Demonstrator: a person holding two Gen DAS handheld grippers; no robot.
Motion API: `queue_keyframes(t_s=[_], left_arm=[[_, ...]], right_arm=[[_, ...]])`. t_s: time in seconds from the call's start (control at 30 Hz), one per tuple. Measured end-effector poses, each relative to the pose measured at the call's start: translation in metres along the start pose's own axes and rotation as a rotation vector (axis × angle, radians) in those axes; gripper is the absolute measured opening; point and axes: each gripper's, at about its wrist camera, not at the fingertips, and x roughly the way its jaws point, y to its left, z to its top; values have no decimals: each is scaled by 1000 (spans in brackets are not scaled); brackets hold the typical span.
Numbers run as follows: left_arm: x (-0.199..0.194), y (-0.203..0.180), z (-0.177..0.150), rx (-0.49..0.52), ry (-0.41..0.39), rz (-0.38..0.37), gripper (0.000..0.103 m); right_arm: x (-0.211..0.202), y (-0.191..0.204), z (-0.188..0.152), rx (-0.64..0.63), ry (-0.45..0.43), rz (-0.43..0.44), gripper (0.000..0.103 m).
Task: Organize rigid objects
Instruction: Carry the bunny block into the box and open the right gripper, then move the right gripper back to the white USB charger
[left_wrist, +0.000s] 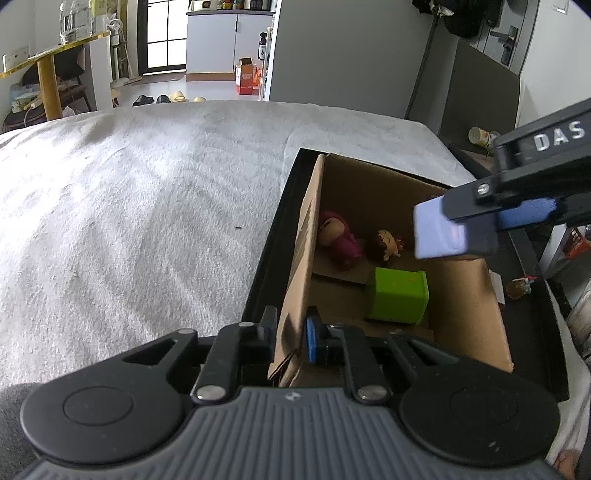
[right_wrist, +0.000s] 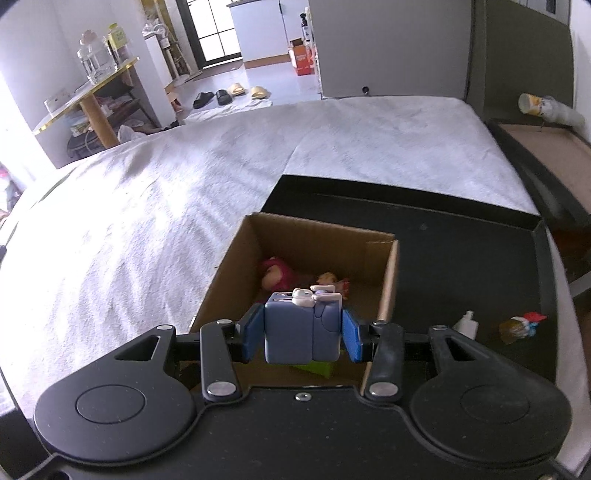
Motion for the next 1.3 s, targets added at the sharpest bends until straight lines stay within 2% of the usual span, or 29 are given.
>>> queue_keyframes(t_s=[0.57,0.6,0.83,1.17,1.2,1.27,1.3], left_arm=[[5,9,0,-36,-12,-30,11],[6,9,0,-94,-20,21,11],[7,10,-1,-93,-21,23,11],[10,3,-1,-72,-24,61,10],[9,3,-2,-106,-30,97,10],[10,2,-2,-103,-29,105,10],[10,1,-1,-131,-33,138,10]], right_arm=[[45,27,2,48,82,56,44],[47,27,2,56,86,54,44],[55,20,5,127,109,62,45],[24,4,7,132,48,65,45],[21,1,6,134,45,66,45],[17,-4,5,133,40,59,45],[15,-5,5,129,36,54,45]])
